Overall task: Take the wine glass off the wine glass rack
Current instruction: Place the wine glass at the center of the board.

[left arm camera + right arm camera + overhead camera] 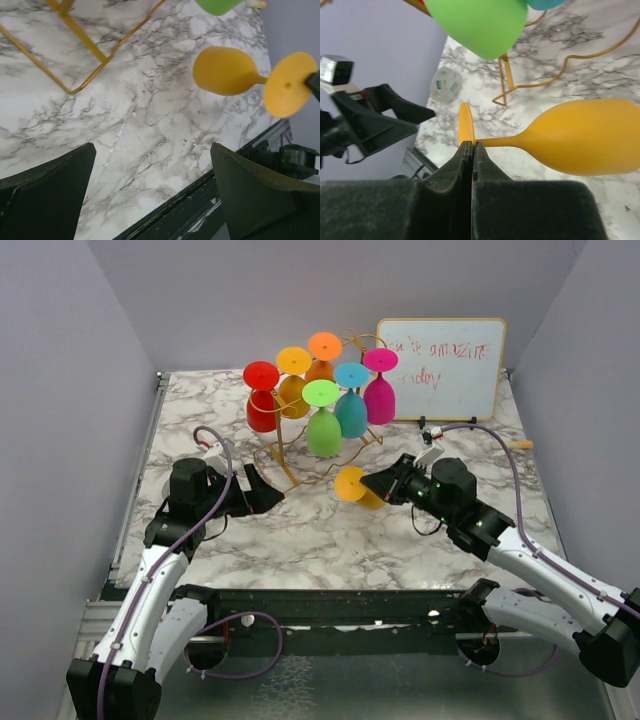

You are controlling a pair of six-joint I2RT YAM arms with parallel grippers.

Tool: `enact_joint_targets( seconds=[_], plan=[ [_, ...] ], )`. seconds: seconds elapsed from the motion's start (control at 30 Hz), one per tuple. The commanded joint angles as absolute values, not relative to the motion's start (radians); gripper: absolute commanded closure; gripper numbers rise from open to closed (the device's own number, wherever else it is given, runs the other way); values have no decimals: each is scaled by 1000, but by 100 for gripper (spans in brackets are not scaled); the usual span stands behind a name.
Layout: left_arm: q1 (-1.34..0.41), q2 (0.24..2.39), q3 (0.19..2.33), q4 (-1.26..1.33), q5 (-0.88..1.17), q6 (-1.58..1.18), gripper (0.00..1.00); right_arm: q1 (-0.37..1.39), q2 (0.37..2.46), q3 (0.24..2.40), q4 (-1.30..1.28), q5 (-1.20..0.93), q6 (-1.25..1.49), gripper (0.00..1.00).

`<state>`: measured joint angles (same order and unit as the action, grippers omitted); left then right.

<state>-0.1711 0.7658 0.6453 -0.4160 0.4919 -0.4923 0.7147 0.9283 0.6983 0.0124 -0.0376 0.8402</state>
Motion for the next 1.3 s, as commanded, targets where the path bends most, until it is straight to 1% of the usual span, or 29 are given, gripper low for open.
enact_joint_targets(
  seconds=[0.0, 0.1, 0.27, 0.37, 0.4, 0.43, 0.5, 0.57, 0.6, 0.73, 0.8, 0.83, 0.9, 0.93, 1.07, 1.13, 1.27],
  plan=[
    [-214, 773, 628, -291, 650, -541, 1, 721, 910, 705, -88, 37, 708, 100],
    [-218, 801, 604, -222, 723, -572, 1, 721, 902, 691, -65, -18, 698, 99],
    [-218, 760, 570, -169, 668, -583, 1, 721, 896, 674, -14, -106, 715, 100],
    [-218, 733, 502, -19, 723, -671, 1, 721, 911, 669, 46, -211, 719, 99],
    [-219, 731, 477, 51, 748, -715, 3, 721, 916, 660, 77, -247, 729, 100],
    [-219, 732, 453, 123, 772, -762, 5, 721, 922, 649, 112, -278, 744, 99],
    [-227, 743, 413, 253, 810, -868, 15, 721, 927, 616, 178, -317, 781, 100],
    [-273, 748, 365, 386, 812, -971, 19, 721, 938, 596, 219, -322, 816, 99],
    [-296, 743, 353, 413, 803, -972, 21, 721, 947, 595, 218, -322, 823, 100],
    [-343, 693, 338, 419, 721, -963, 22, 721, 974, 607, 180, -337, 819, 100],
    [-366, 726, 342, 419, 729, -951, 25, 721, 974, 588, 224, -370, 822, 99],
    [-382, 758, 347, 419, 745, -943, 27, 721, 974, 578, 254, -382, 829, 99],
    [-420, 817, 352, 419, 752, -923, 36, 721, 977, 568, 296, -407, 838, 100],
    [-443, 832, 355, 421, 736, -914, 39, 721, 982, 568, 303, -417, 840, 100],
    [-518, 855, 389, 425, 669, -875, 41, 721, 1009, 596, 271, -455, 825, 100],
    [-534, 877, 408, 425, 665, -862, 44, 721, 1017, 595, 272, -459, 831, 99],
    [-557, 890, 404, 435, 612, -871, 58, 721, 1021, 586, 290, -459, 844, 100]
  ],
)
